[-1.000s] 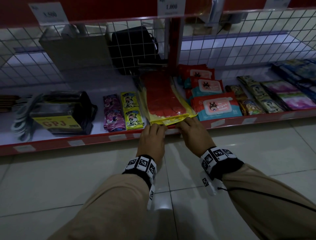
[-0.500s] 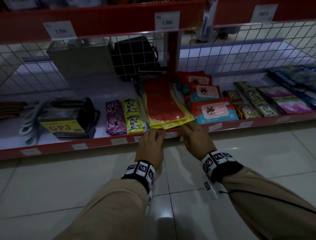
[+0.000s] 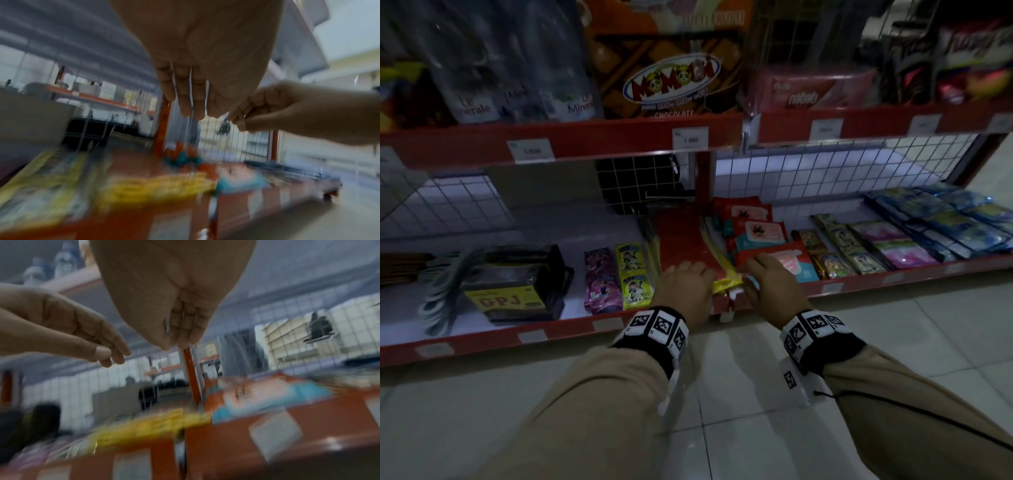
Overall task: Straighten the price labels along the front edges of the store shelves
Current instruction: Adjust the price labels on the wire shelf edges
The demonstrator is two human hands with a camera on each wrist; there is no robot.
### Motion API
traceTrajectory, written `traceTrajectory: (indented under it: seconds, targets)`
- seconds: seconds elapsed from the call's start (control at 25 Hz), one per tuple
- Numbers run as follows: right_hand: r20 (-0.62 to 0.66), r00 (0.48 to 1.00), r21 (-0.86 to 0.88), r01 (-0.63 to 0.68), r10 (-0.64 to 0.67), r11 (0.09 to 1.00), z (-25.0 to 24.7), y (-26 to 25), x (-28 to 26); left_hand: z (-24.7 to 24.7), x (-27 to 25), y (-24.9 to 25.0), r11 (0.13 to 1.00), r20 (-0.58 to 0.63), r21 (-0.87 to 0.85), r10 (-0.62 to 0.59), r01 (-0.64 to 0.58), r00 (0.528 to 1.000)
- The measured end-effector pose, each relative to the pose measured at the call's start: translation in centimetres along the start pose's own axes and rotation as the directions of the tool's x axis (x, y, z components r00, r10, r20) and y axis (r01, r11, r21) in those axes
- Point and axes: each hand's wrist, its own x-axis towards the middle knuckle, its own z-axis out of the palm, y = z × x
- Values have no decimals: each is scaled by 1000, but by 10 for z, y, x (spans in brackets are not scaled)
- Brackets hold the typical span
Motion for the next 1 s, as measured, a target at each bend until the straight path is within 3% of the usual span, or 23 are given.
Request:
traceTrajectory:
  seconds: [0.16, 0.32, 0.52, 0.8, 1.0]
  targets:
    - [-201, 980, -32, -15, 8, 999, -68, -8, 34, -79, 32, 1, 998, -173, -36, 41, -48, 984]
    - [-371, 928, -24, -42, 30, 999, -144, -22, 62, -162, 58, 4, 980, -347, -159, 61, -122, 936]
    - [-459, 882, -62, -149, 105, 987, -202, -30, 71, -220, 78, 14, 971, -467, -101, 144, -215, 872]
    - [-444, 878, -135, -262, 178, 955, -214, 0, 70, -215, 102, 28, 982, -436, -60, 138, -182, 889]
    - [-397, 917, -271, -165, 46, 948, -204, 37, 80, -186, 129, 56, 993, -427, -42, 82, -110, 900]
